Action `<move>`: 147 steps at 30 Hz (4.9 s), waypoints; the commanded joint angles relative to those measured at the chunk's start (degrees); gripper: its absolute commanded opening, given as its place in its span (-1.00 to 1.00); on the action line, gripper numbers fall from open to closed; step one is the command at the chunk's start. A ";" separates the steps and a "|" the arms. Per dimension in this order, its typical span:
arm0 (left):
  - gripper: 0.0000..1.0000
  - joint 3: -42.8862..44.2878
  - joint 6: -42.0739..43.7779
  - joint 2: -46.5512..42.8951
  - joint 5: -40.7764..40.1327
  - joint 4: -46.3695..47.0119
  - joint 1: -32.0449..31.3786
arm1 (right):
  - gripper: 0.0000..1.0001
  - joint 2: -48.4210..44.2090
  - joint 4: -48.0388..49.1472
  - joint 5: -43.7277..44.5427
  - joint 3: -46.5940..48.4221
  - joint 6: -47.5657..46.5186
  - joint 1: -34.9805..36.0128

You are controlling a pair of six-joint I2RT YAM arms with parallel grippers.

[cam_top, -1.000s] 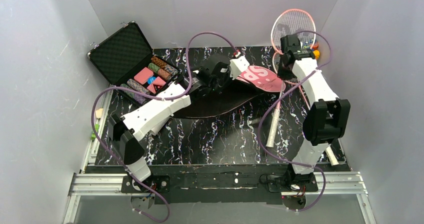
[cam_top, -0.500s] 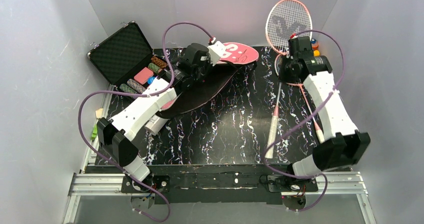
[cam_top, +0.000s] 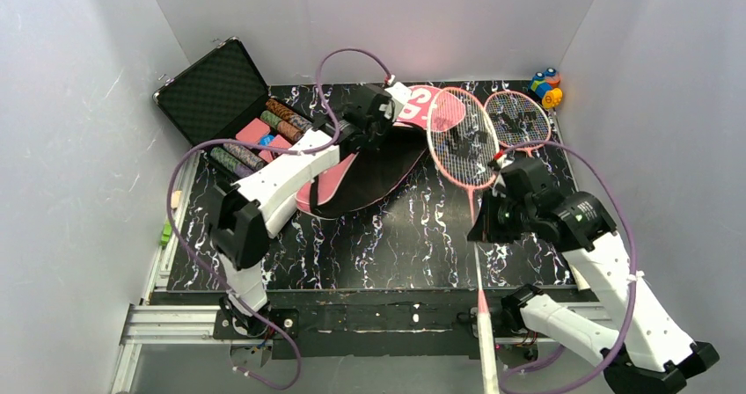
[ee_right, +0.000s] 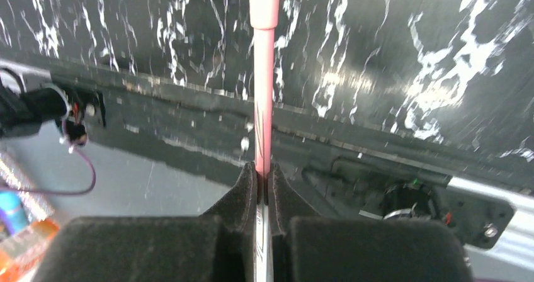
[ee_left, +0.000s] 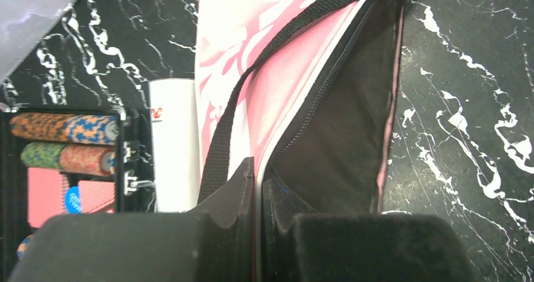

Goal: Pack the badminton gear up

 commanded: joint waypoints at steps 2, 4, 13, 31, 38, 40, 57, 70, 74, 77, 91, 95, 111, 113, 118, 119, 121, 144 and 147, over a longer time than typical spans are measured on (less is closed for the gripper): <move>-1.00 5.31 -2.99 4.00 0.74 0.97 -0.11 | -0.97 -4.06 -3.69 -5.39 -4.20 8.82 6.46; -1.00 6.32 -3.67 5.07 1.16 0.42 -0.11 | -0.97 -4.58 -3.28 -6.79 -6.14 10.25 9.00; -1.00 5.93 -4.05 4.78 3.41 0.23 -0.29 | -0.97 3.55 3.01 -7.70 -10.58 10.65 18.94; -1.00 -4.46 -8.40 -1.70 19.38 -2.38 -1.10 | -0.97 28.64 8.83 5.48 0.80 2.81 19.42; -1.00 -7.62 -12.19 -3.64 23.31 -2.46 -1.14 | -0.97 35.17 10.84 7.31 2.78 4.05 15.90; -1.00 -8.44 -13.11 -4.37 24.86 -2.40 -1.11 | -0.97 36.22 11.33 8.70 3.69 4.33 14.06; -1.00 -12.07 -16.15 -7.03 32.90 -1.45 -1.05 | -0.97 46.45 23.36 10.69 10.78 6.11 7.65; -1.00 -12.09 -15.88 -7.65 35.67 -2.22 -1.06 | -0.97 49.83 34.67 14.93 11.06 9.67 4.73; -1.00 -12.26 -15.71 -7.41 35.47 -2.28 -1.03 | -0.97 49.70 36.89 12.66 11.05 11.05 1.49; -1.00 -12.61 -15.55 -7.08 35.84 -2.22 -1.03 | -0.91 50.18 37.15 11.41 12.25 11.16 0.09; -1.00 -14.88 -15.22 -4.53 37.39 -1.57 -1.11 | -0.43 51.42 42.28 0.41 11.29 10.64 -3.43; -1.00 -14.71 -15.82 -2.88 37.33 -0.94 -1.13 | 0.01 48.63 44.34 -4.93 8.99 10.19 -3.51; -1.00 -14.52 -15.68 0.42 36.14 0.44 -1.07 | 0.35 45.36 24.94 9.65 15.06 4.98 -21.74; -1.00 -14.50 -15.40 -0.76 35.02 0.46 -1.02 | 0.37 49.10 20.58 12.59 20.19 3.46 -25.86; -1.00 -15.43 -15.68 -2.77 33.82 0.84 -0.98 | 0.41 52.07 20.17 15.82 23.00 -0.03 -35.52; -1.00 -15.50 -15.74 -3.08 33.58 0.93 -0.86 | 0.42 53.13 19.45 14.99 23.72 -0.54 -37.23; -1.00 -15.46 -15.88 -3.69 33.05 0.94 -0.61 | 0.44 55.10 18.73 13.94 23.92 -1.72 -39.82; -1.00 -13.32 -16.61 -6.03 35.31 -1.25 2.38 | 0.46 71.71 17.27 13.78 28.33 -6.27 -46.05; -1.00 -13.39 -16.40 -6.40 35.22 -1.35 2.81 | 0.47 71.77 17.21 13.19 28.27 -6.39 -45.97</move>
